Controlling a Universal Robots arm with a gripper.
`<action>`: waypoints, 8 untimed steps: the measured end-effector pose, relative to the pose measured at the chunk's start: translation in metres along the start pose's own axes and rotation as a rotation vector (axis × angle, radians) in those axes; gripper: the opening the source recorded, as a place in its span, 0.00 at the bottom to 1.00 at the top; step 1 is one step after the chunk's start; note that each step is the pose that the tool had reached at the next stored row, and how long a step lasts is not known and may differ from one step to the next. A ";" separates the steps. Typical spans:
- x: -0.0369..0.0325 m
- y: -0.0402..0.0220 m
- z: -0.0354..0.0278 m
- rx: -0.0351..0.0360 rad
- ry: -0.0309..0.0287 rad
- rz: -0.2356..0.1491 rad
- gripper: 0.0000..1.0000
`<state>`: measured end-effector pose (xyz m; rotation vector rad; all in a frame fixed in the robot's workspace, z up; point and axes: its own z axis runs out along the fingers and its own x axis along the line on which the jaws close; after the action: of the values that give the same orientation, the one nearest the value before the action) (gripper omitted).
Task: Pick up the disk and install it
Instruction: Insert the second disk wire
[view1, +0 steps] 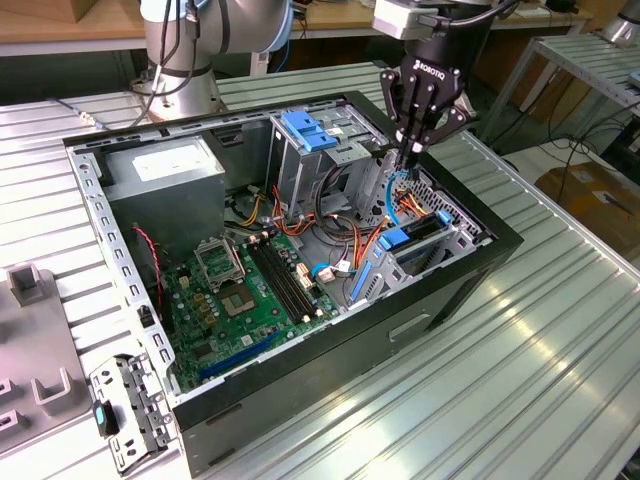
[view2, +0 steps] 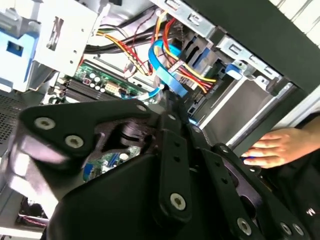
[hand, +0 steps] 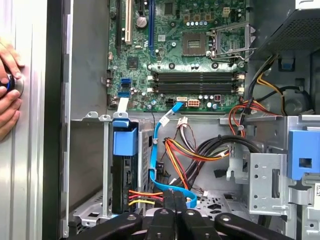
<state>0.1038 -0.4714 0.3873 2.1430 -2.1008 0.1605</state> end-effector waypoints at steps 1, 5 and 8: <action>-0.0007 -0.0003 0.0000 -0.0003 0.0126 0.000 0.17; -0.0026 -0.0004 -0.0004 -0.0006 0.0305 0.001 0.24; -0.0033 -0.0004 -0.0007 -0.0008 0.0387 0.001 0.24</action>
<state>0.1041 -0.4680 0.3875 2.1210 -2.0804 0.1996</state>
